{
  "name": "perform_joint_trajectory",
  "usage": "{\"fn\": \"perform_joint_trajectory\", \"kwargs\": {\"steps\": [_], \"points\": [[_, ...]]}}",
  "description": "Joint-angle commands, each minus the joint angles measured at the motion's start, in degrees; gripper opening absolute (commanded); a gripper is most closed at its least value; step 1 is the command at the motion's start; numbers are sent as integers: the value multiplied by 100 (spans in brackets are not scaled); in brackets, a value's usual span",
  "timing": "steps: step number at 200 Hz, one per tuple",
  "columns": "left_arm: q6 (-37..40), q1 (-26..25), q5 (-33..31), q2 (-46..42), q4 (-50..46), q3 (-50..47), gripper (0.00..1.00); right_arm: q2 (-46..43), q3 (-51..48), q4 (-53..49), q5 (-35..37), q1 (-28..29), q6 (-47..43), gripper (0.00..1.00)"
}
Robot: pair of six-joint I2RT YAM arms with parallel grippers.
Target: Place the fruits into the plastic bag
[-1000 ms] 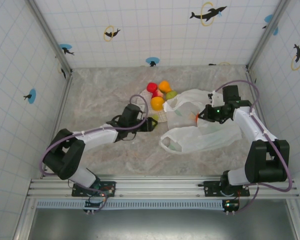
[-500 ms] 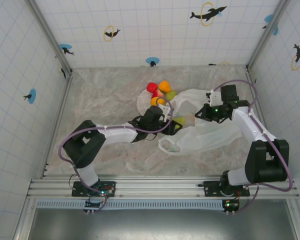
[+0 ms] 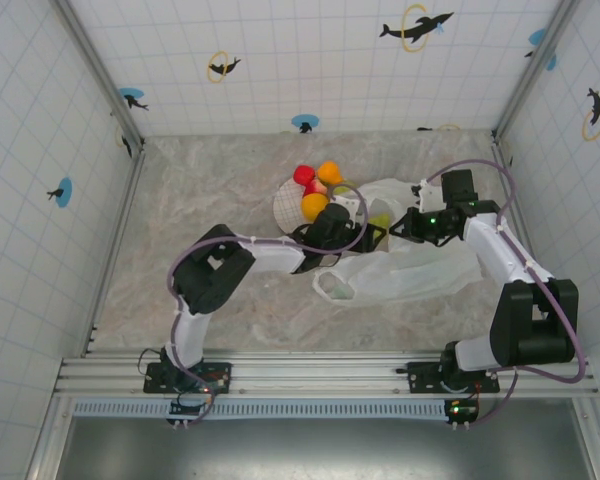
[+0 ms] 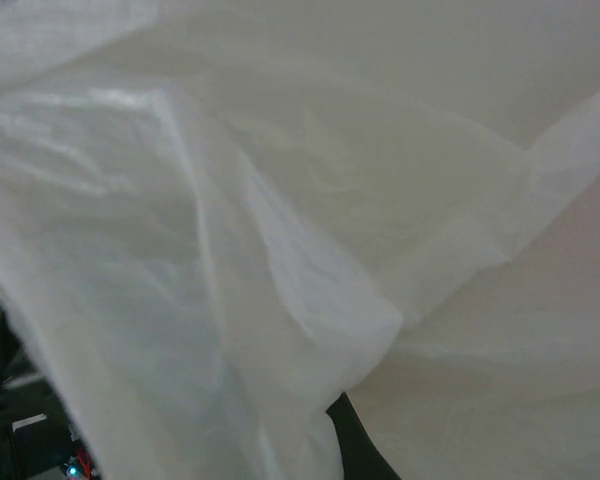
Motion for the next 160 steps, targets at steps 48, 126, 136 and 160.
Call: {"fn": "perform_joint_trajectory", "kwargs": {"steps": [48,126,136,160], "points": [[-480,-235,-267,1086,649,1081,68,17,241,-107,-164,26,-199,0],[-517,-272,71,1495,485,1551,79,70,244,-81,-148,-21,-212,0],[-471,-271,102,1454,471,1511,81,70,250,-87,-143,-22,-217,0],[-458,-235,173,1288,576,1265,82,53,230,-108,-119,-47,-226,0]]}}
